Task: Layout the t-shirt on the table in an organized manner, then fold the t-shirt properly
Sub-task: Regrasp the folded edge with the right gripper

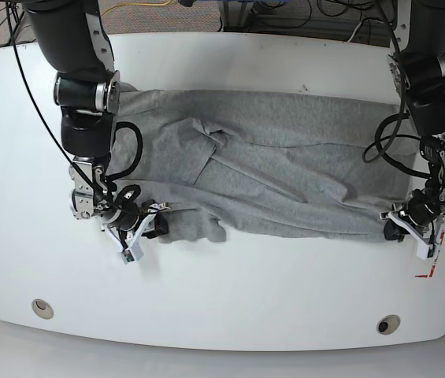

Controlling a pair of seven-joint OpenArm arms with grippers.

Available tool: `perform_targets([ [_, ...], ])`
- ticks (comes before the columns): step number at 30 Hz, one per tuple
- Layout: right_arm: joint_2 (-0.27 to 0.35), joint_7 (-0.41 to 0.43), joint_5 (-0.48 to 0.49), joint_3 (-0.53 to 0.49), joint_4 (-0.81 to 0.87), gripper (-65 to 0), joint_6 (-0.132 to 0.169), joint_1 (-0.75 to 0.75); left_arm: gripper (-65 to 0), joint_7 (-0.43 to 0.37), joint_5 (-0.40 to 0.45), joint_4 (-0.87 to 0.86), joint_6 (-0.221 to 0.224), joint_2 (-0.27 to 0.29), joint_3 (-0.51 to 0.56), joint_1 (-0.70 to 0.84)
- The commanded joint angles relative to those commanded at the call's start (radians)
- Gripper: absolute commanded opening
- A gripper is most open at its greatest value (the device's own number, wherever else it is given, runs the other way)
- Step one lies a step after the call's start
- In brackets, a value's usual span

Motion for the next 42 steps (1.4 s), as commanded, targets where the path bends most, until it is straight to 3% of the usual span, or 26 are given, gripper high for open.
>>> perform_targets([
  [2,0.0,-0.003,0.003,-0.032,0.002,-64.5,0.0,0.0,-63.7,0.0,0.0,0.0,0.0,0.0,0.0,0.0],
  [3,0.0,-0.005,0.003,-0.044,0.002,-65.0,0.0,0.0,-63.7,0.0,0.0,0.0,0.0,0.0,0.0,0.0],
  [9,0.0,-0.026,0.005,-0.055,0.074,-65.0,0.0,-0.005,-63.7,0.0,0.0,0.0,0.0,-0.002,0.0,0.0],
  [17,0.0,-0.198,0.006,-0.055,0.393,-65.0,0.0,-0.071,-63.7,0.0,0.0,-0.002,0.0,-0.002,0.0,0.0],
  [42,0.008,-0.52,0.006,-0.052,1.016,-65.0,0.0,-0.178,-63.9,0.0,-0.006,0.044,-0.006,0.002,-0.006,-0.008],
])
